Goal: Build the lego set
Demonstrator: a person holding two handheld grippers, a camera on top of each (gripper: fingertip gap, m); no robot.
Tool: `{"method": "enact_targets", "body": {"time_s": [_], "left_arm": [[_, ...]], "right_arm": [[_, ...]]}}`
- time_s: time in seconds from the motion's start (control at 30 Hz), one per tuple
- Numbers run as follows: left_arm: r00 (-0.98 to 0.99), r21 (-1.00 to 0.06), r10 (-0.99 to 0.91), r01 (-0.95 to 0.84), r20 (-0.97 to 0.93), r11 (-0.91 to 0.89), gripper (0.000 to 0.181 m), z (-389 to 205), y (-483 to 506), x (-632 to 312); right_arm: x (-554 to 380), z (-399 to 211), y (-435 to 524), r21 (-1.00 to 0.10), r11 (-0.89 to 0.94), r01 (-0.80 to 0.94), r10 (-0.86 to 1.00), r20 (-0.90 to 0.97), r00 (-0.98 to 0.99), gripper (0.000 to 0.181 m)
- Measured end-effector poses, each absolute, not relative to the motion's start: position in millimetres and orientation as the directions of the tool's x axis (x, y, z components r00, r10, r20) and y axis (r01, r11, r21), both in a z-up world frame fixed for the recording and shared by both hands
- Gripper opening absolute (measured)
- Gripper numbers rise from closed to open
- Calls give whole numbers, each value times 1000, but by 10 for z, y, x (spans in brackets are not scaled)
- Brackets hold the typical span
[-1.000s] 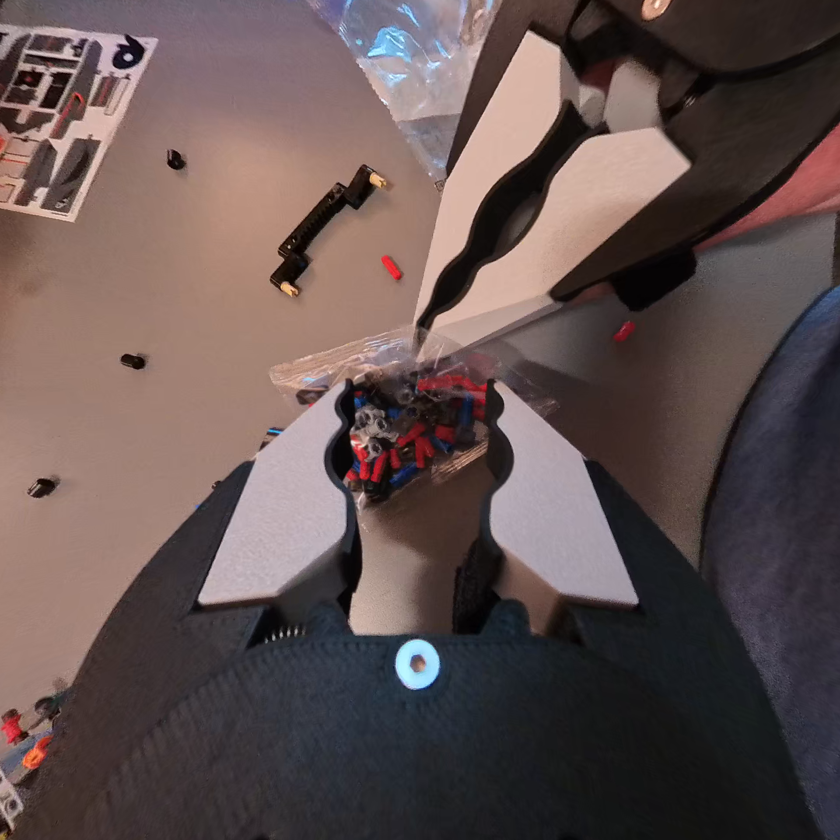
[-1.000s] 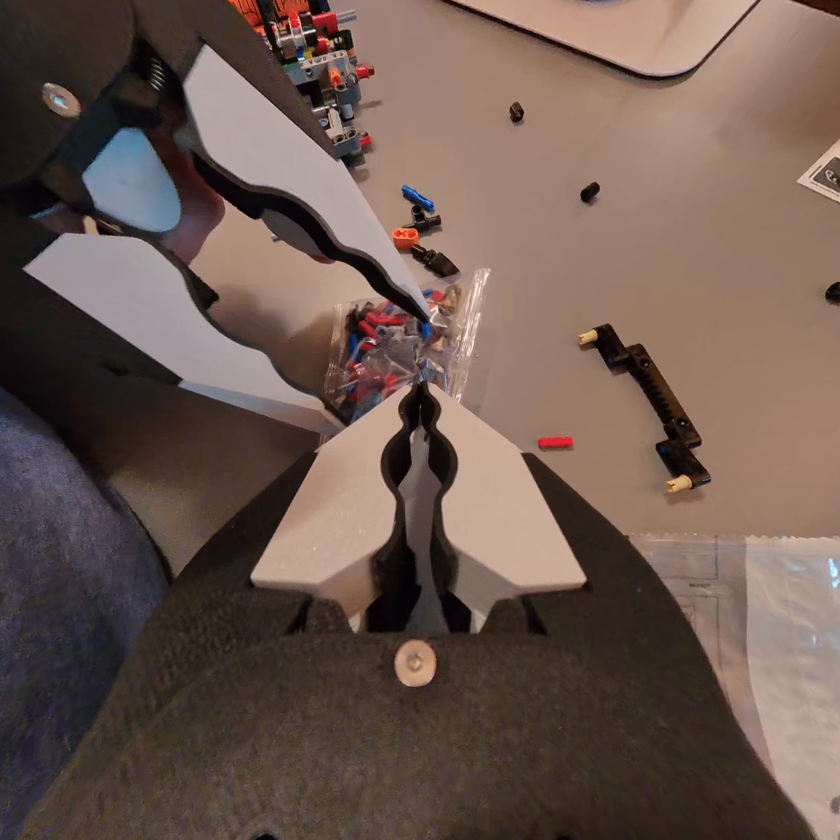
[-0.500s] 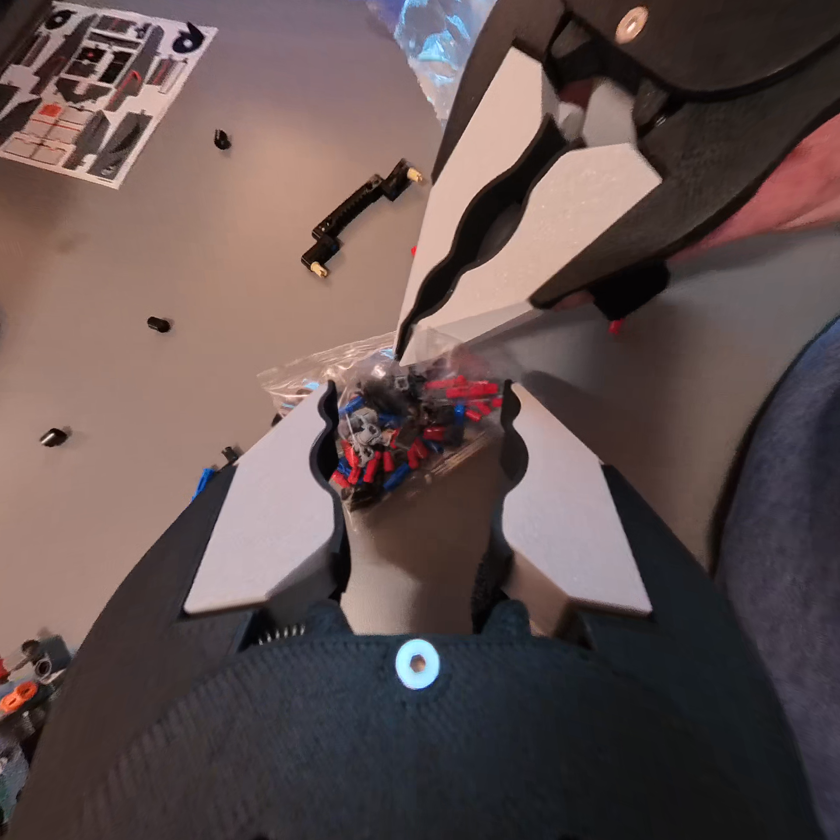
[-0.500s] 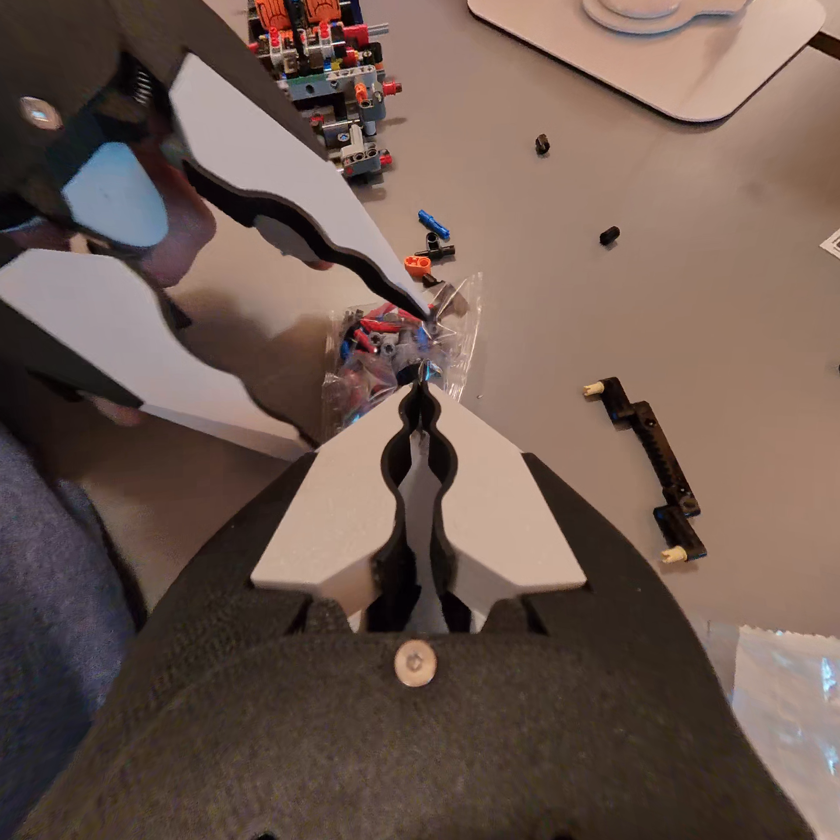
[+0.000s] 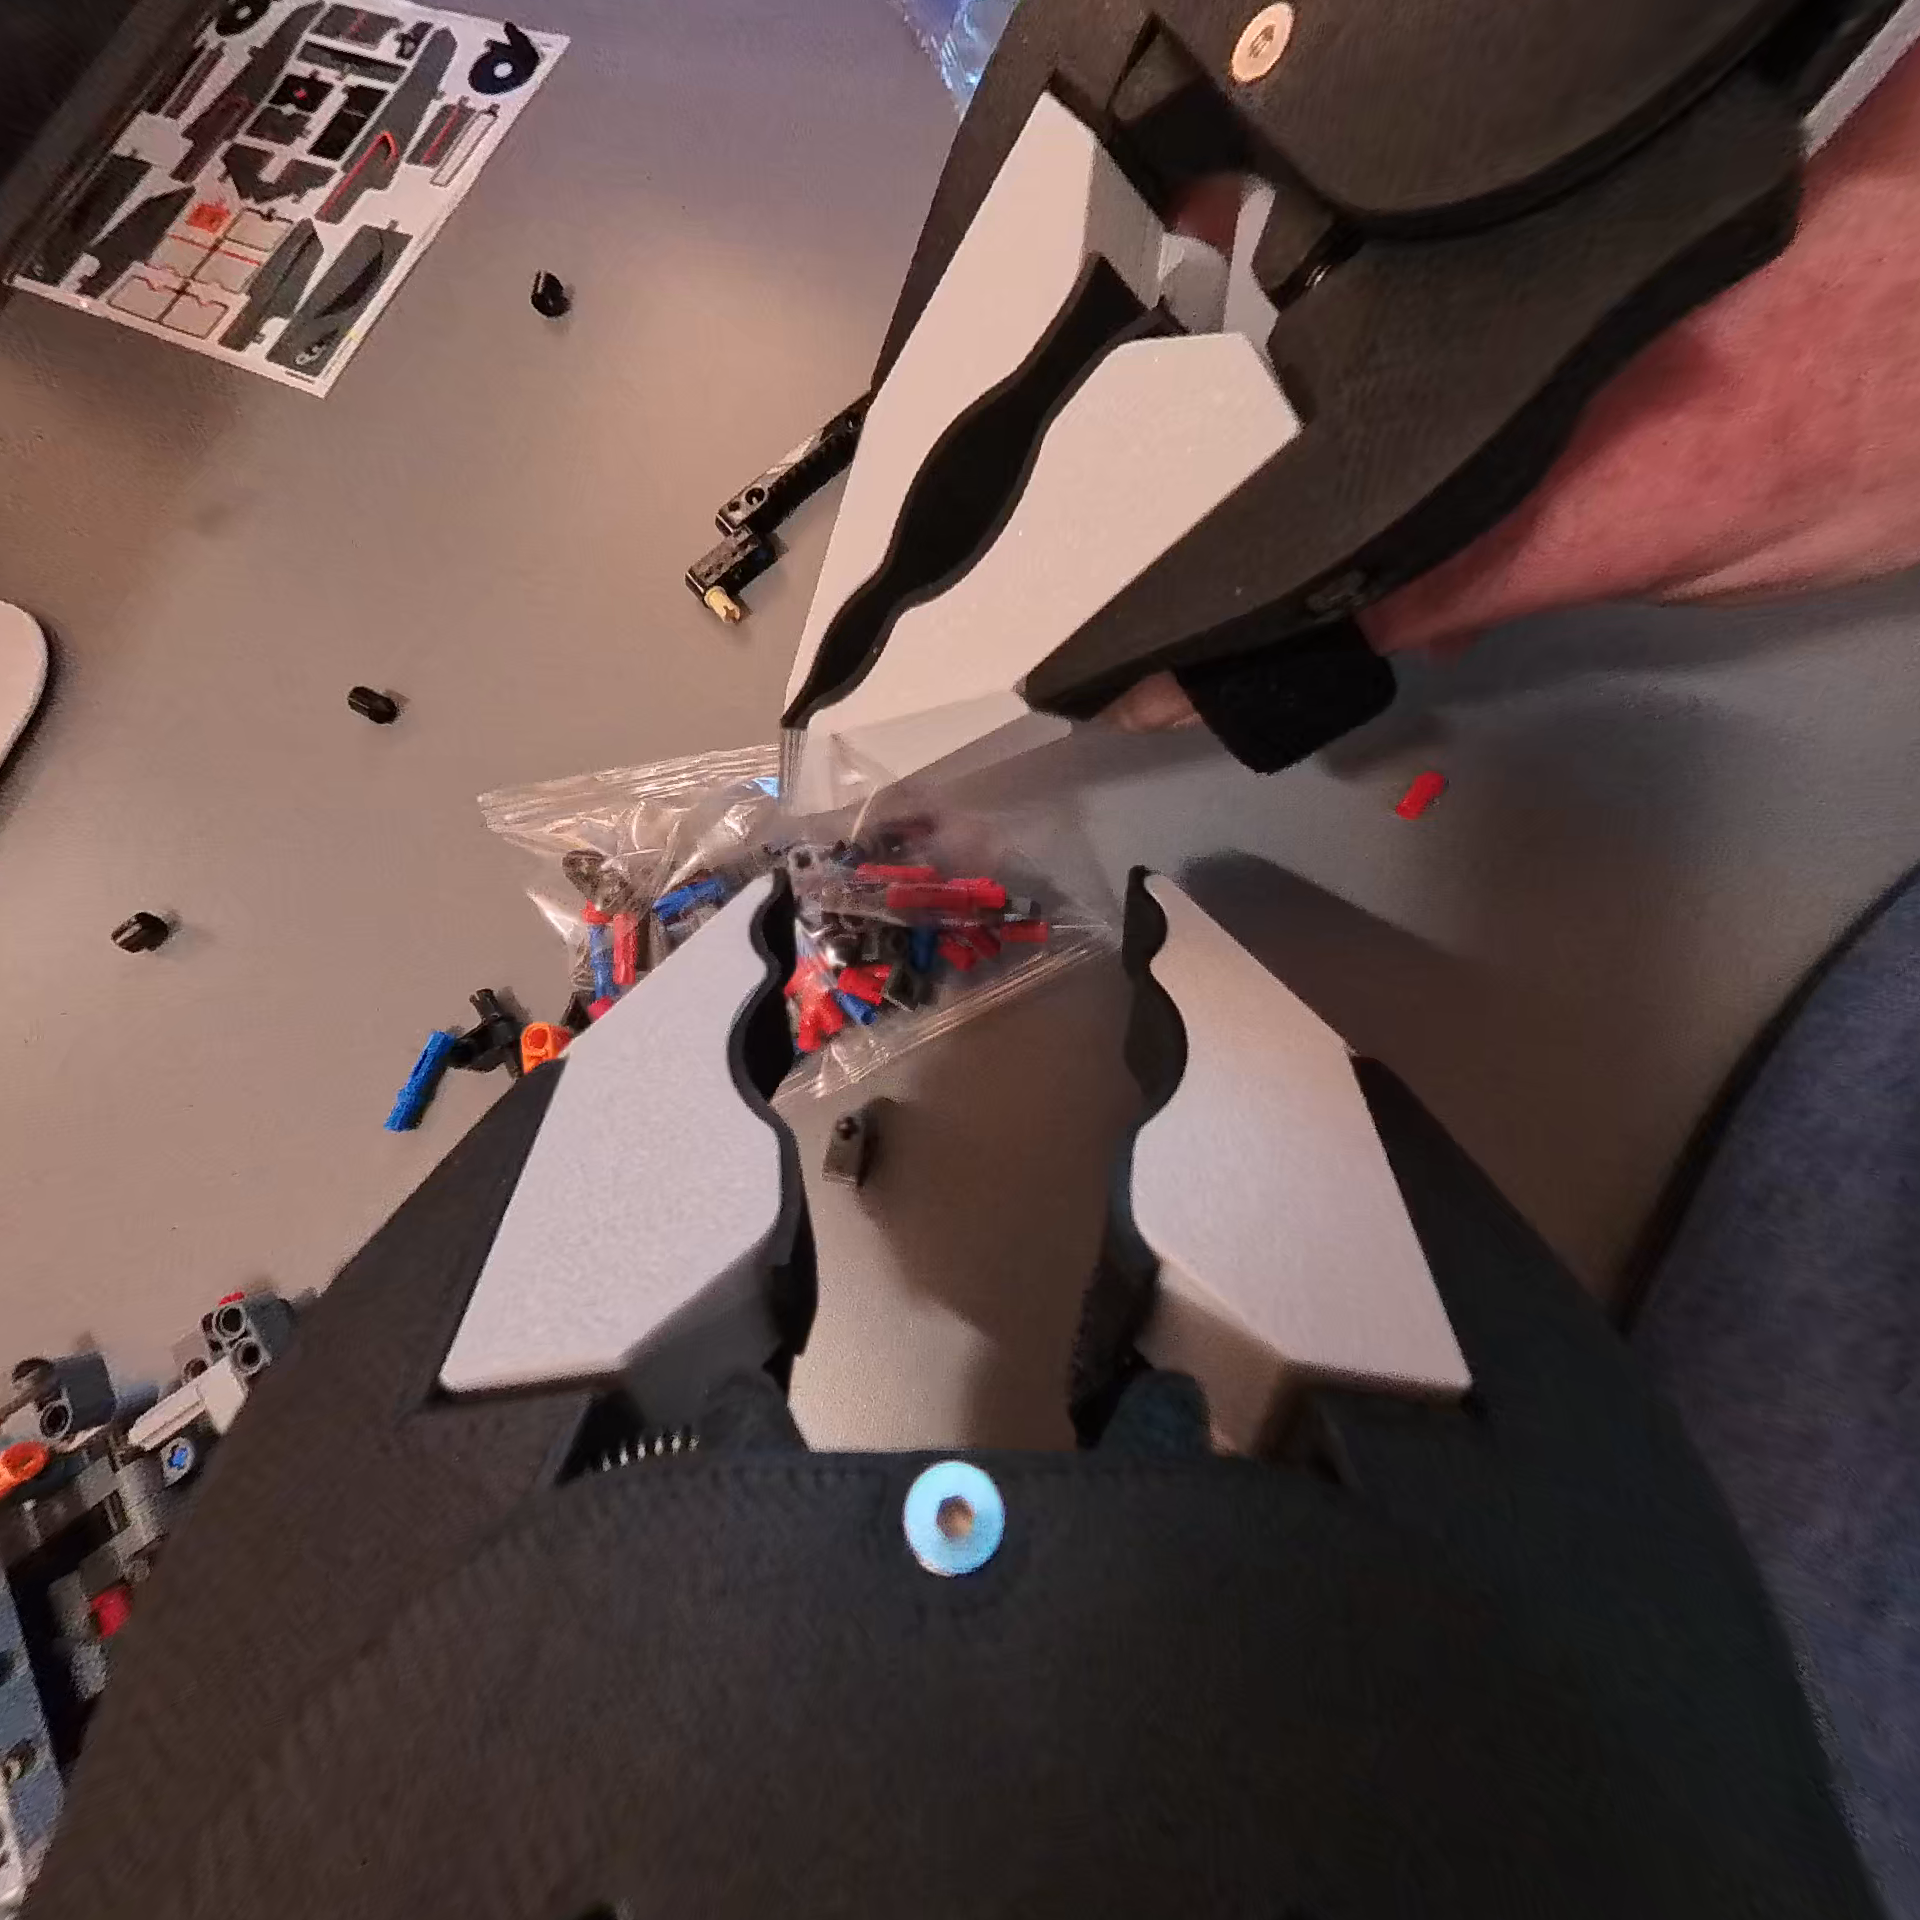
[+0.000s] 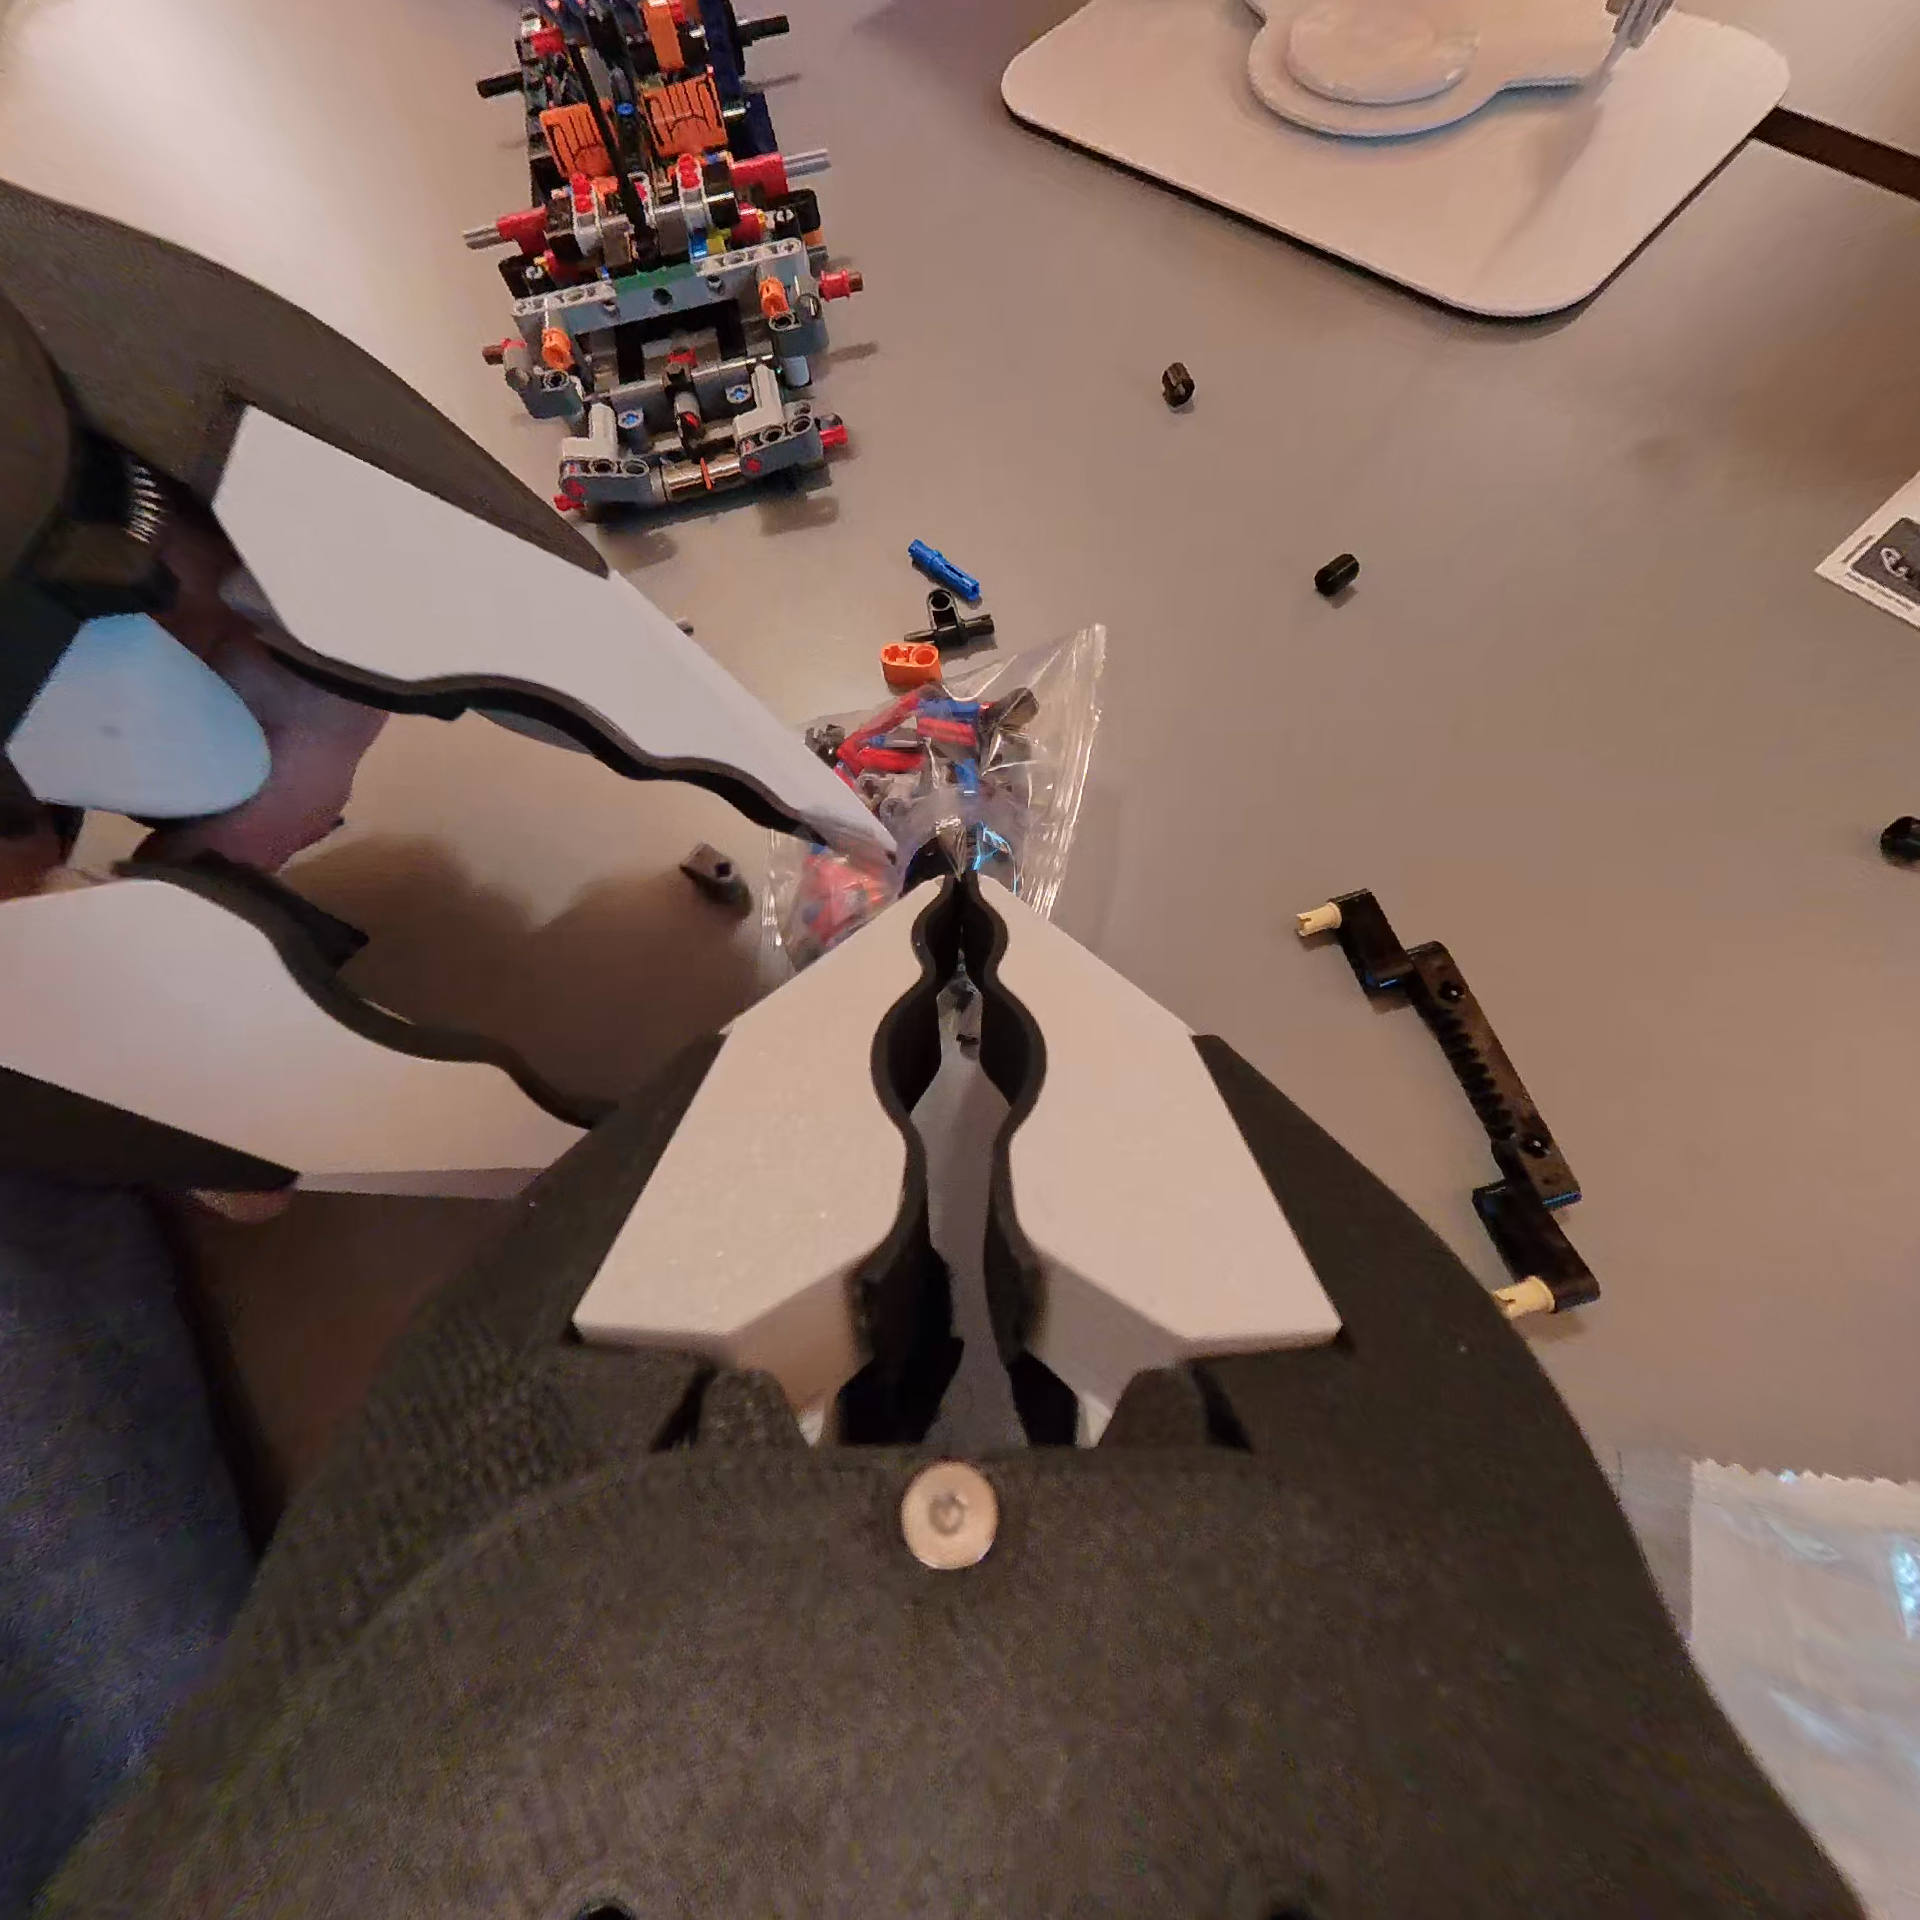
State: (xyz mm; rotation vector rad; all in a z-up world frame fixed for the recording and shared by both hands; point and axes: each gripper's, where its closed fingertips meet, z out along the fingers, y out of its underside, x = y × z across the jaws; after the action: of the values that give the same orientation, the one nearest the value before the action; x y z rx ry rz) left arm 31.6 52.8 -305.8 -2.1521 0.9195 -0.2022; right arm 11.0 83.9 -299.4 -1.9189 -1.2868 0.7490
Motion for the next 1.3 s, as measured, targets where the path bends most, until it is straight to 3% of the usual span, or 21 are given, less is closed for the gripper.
{"method": "enact_targets", "body": {"time_s": [0.23,0.73,1.23,1.3], "left_arm": [[746,-695,-639,-560,-187,-451,51,-3091,656,314],[735,-690,-619,-600,-276,-404,0,-3036,770,145],[707,-674,-650,-626,-278,-392,0,-3079,733,28],[702,-670,-651,-633,-287,-387,0,-3075,736,32]], "right_arm": [[128,-2962,860,-812,-281,512,933,-107,343,0],[150,-3001,833,-808,-293,510,940,-148,307,0],[176,-3024,834,-801,-276,532,946,-129,296,0],[179,-3020,822,-798,-257,544,951,-108,290,7]]}}
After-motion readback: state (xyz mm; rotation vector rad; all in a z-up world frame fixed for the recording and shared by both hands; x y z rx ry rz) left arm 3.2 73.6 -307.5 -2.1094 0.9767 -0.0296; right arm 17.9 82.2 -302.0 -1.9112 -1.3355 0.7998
